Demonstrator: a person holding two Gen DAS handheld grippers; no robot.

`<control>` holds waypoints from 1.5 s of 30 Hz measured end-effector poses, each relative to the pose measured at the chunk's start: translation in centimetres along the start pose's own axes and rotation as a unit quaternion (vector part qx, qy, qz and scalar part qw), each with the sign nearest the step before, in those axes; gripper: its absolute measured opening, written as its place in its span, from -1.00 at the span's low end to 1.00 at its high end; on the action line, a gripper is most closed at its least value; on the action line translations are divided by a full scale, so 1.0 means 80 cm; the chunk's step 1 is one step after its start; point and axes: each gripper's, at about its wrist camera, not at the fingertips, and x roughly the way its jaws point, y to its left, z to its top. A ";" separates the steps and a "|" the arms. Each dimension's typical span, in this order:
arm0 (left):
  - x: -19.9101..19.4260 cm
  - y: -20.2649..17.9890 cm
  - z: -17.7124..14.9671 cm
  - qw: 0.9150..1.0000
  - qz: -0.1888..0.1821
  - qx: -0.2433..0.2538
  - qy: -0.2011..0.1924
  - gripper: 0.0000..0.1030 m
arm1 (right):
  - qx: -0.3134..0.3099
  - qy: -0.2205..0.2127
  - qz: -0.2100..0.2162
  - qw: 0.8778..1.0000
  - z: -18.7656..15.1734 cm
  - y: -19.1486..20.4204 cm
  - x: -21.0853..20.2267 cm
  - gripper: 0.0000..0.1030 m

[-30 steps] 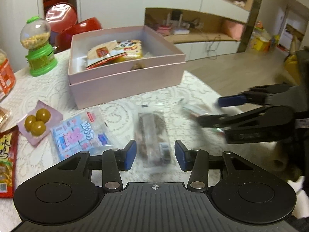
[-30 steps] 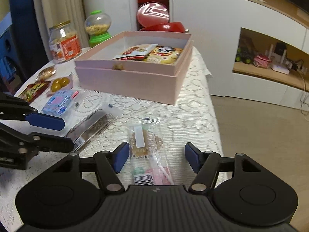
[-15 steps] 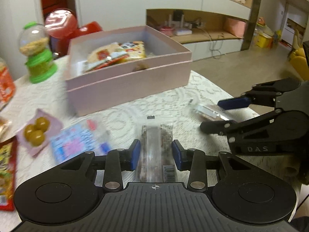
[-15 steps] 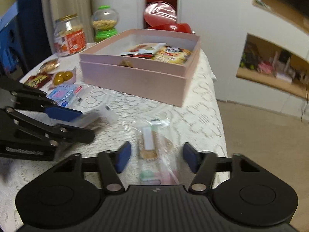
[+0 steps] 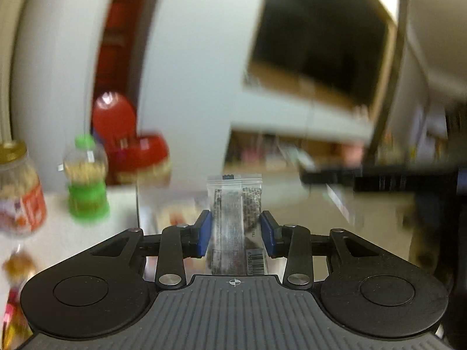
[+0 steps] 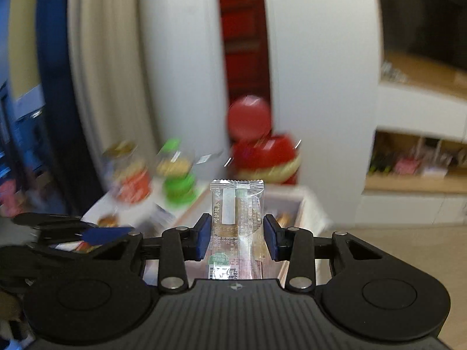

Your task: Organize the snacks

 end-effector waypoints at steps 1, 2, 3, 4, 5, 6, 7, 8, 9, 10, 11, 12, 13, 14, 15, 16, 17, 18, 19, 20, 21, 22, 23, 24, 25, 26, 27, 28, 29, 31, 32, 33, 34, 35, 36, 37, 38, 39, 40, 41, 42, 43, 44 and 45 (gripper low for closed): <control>0.011 0.009 0.011 1.000 -0.005 -0.014 -0.004 -0.19 | 0.001 -0.004 -0.010 1.000 0.012 -0.001 0.009 -0.26; 0.029 0.019 0.020 1.000 -0.011 -0.027 0.005 -0.19 | 0.001 -0.003 -0.013 1.000 0.019 -0.002 0.018 -0.26; 0.049 0.029 0.024 0.999 -0.018 -0.043 0.019 -0.19 | 0.002 0.000 -0.017 1.000 0.025 -0.003 0.031 -0.26; 0.068 0.038 0.025 0.997 -0.026 -0.060 0.031 -0.19 | 0.004 0.005 -0.020 1.000 0.028 -0.003 0.045 -0.26; 0.087 0.047 0.023 0.996 -0.033 -0.076 0.040 -0.17 | 0.004 0.012 -0.026 1.000 0.029 -0.003 0.062 -0.26; 0.103 0.054 0.018 0.994 -0.035 -0.088 0.047 -0.15 | 0.004 0.019 -0.030 0.999 0.028 -0.003 0.078 -0.26; 0.122 0.063 0.011 0.993 -0.030 -0.098 0.058 -0.07 | 0.009 0.029 -0.033 0.999 0.027 -0.004 0.092 -0.26; 0.138 0.072 0.003 0.992 -0.023 -0.105 0.071 -0.11 | 0.018 0.044 -0.035 0.998 0.026 -0.006 0.112 -0.26; 0.157 0.081 -0.006 0.989 -0.013 -0.114 0.091 -0.11 | 0.027 0.059 -0.035 0.997 0.025 -0.008 0.132 -0.26; 0.169 0.092 -0.010 0.987 -0.009 -0.123 0.106 -0.11 | 0.032 0.072 -0.035 0.996 0.025 -0.010 0.150 -0.26; 0.176 0.101 -0.017 0.983 -0.008 -0.137 0.118 -0.11 | 0.034 0.084 -0.036 0.995 0.020 -0.012 0.165 -0.19; 0.176 0.111 -0.019 0.982 -0.010 -0.144 0.120 -0.11 | 0.034 0.097 -0.036 0.994 0.015 -0.014 0.179 -0.18; 0.170 0.118 -0.021 0.983 -0.013 -0.145 0.116 -0.11 | 0.036 0.109 -0.036 0.993 0.011 -0.016 0.191 -0.05; 0.161 0.126 -0.022 0.984 -0.014 -0.141 0.109 -0.11 | 0.037 0.117 -0.036 0.992 0.006 -0.016 0.200 0.21; 0.150 0.133 -0.021 0.986 -0.011 -0.135 0.099 -0.11 | 0.035 0.119 -0.036 0.992 0.001 -0.017 0.204 0.32; 0.137 0.141 -0.019 0.988 -0.005 -0.128 0.088 -0.11 | 0.032 0.117 -0.036 0.992 -0.004 -0.017 0.206 0.44; 0.123 0.151 -0.016 0.990 0.004 -0.120 0.077 -0.11 | 0.030 0.115 -0.039 0.992 -0.008 -0.015 0.206 0.44; 0.109 0.162 -0.013 0.991 0.019 -0.113 0.067 -0.11 | 0.029 0.116 -0.040 0.992 -0.012 -0.012 0.204 0.44; 0.093 0.172 -0.013 0.992 0.038 -0.109 0.057 -0.11 | 0.027 0.115 -0.037 0.992 -0.015 -0.010 0.202 0.44; 0.079 0.185 -0.013 0.991 0.059 -0.111 0.048 -0.11 | 0.025 0.114 -0.031 0.993 -0.018 -0.005 0.198 0.44; 0.063 0.207 -0.016 0.988 0.086 -0.119 0.040 -0.11 | 0.020 0.112 -0.023 0.993 -0.022 0.000 0.194 0.44; 0.049 0.229 -0.022 0.985 0.109 -0.130 0.034 -0.11 | 0.014 0.109 -0.018 0.994 -0.025 0.005 0.192 0.44; 0.036 0.250 -0.029 0.980 0.136 -0.142 0.029 -0.11 | 0.007 0.107 -0.013 0.994 -0.028 0.013 0.187 0.44; 0.024 0.270 -0.039 0.974 0.166 -0.152 0.027 -0.11 | 0.001 0.105 -0.005 0.994 -0.030 0.022 0.182 0.44; 0.016 0.290 -0.048 0.967 0.196 -0.164 0.027 -0.11 | -0.007 0.104 0.007 0.995 -0.033 0.032 0.177 0.44; 0.010 0.310 -0.057 0.958 0.223 -0.177 0.029 -0.11 | -0.014 0.103 0.019 0.994 -0.036 0.044 0.172 0.45; 0.007 0.325 -0.062 0.952 0.241 -0.188 0.030 -0.11 | -0.022 0.104 0.031 0.994 -0.038 0.055 0.169 0.47; 0.005 0.338 -0.068 0.947 0.254 -0.195 0.034 -0.11 | -0.031 0.105 0.044 0.993 -0.041 0.068 0.166 0.49; 0.006 0.345 -0.073 0.944 0.261 -0.198 0.039 -0.11 | -0.041 0.108 0.060 0.992 -0.045 0.084 0.163 0.52; 0.011 0.353 -0.084 0.944 0.259 -0.195 0.057 -0.11 | -0.058 0.116 0.083 0.988 -0.051 0.110 0.162 0.53; 0.015 0.353 -0.088 0.946 0.252 -0.191 0.065 -0.10 | -0.067 0.123 0.094 0.986 -0.056 0.125 0.164 0.53; 0.016 0.349 -0.091 0.950 0.244 -0.182 0.062 -0.10 | -0.075 0.129 0.103 0.984 -0.062 0.138 0.165 0.53; 0.018 0.342 -0.091 0.954 0.235 -0.172 0.065 -0.11 | -0.083 0.136 0.108 0.981 -0.069 0.150 0.170 0.53; 0.019 0.335 -0.091 0.958 0.224 -0.162 0.071 -0.11 | -0.088 0.143 0.110 0.980 -0.076 0.159 0.175 0.53; 0.019 0.326 -0.092 0.963 0.211 -0.151 0.077 -0.11 | -0.091 0.149 0.109 0.979 -0.082 0.168 0.179 0.53; 0.023 0.316 -0.093 0.966 0.199 -0.140 0.085 -0.11 | -0.093 0.157 0.108 0.977 -0.088 0.172 0.184 0.53; 0.023 0.304 -0.095 0.970 0.187 -0.123 0.093 -0.11 | -0.093 0.165 0.108 0.976 -0.094 0.177 0.189 0.53; 0.026 0.291 -0.094 0.973 0.178 -0.106 0.098 -0.11 | -0.094 0.172 0.109 0.974 -0.100 0.181 0.194 0.53; 0.021 0.280 -0.095 0.976 0.172 -0.091 0.103 -0.11 | -0.096 0.178 0.109 0.973 -0.106 0.185 0.200 0.53; 0.024 0.272 -0.098 0.977 0.165 -0.081 0.106 -0.12 | -0.099 0.183 0.107 0.972 -0.111 0.188 0.205 0.53; 0.021 0.262 -0.101 0.979 0.151 -0.075 0.110 -0.12 | -0.101 0.191 0.106 0.971 -0.118 0.192 0.212 0.54; 0.022 0.257 -0.104 0.981 0.142 -0.072 0.111 -0.12 | -0.101 0.196 0.105 0.970 -0.123 0.195 0.216 0.63; 0.017 0.248 -0.106 0.982 0.137 -0.062 0.110 -0.12 | -0.099 0.190 0.104 0.971 -0.125 0.195 0.216 0.67; 0.013 0.242 -0.107 0.983 0.134 -0.054 0.112 -0.12 | -0.099 0.188 0.105 0.971 -0.127 0.196 0.214 0.67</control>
